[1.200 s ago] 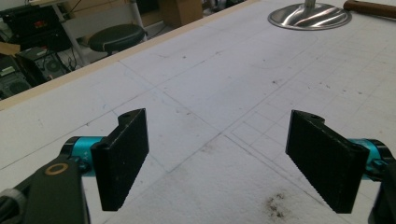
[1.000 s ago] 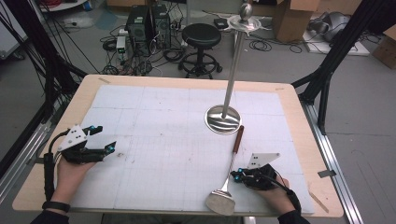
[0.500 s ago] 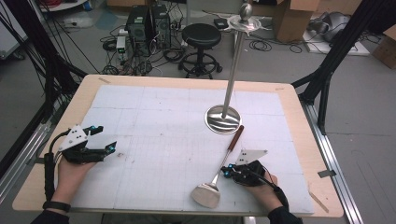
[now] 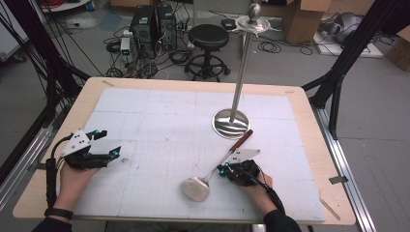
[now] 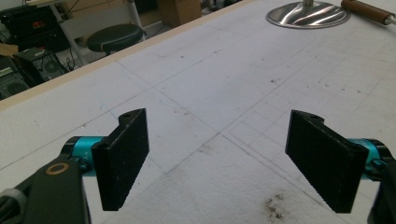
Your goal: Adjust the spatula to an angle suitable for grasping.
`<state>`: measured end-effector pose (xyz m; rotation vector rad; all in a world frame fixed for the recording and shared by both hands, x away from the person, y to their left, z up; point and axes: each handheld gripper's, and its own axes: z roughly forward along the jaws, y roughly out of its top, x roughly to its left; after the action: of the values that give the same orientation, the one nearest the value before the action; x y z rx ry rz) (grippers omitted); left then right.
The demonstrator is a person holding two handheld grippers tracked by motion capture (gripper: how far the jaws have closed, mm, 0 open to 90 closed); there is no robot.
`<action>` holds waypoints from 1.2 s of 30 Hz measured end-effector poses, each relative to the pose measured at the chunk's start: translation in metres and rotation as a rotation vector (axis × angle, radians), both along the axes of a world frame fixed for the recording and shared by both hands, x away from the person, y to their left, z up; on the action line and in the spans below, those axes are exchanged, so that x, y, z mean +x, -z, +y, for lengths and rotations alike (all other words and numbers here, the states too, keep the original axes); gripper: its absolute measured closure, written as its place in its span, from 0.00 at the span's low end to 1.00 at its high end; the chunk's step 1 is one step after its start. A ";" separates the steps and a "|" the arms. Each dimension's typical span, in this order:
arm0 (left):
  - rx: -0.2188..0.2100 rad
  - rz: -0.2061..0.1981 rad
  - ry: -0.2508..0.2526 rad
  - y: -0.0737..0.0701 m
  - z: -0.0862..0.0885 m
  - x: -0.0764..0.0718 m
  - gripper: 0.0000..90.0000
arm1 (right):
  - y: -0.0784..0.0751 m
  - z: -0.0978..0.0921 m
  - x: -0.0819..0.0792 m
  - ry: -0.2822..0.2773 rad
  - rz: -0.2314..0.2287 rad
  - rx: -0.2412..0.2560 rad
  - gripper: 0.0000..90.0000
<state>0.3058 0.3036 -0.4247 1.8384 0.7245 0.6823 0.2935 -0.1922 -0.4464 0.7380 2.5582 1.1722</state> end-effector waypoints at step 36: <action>-0.047 0.000 0.023 -0.002 0.001 -0.001 0.30 | -0.014 0.036 0.034 0.134 -0.057 0.107 0.85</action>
<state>0.3047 0.3050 -0.4224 1.8014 0.7124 0.6452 0.3273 -0.1562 -0.4321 0.8722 2.3750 1.2745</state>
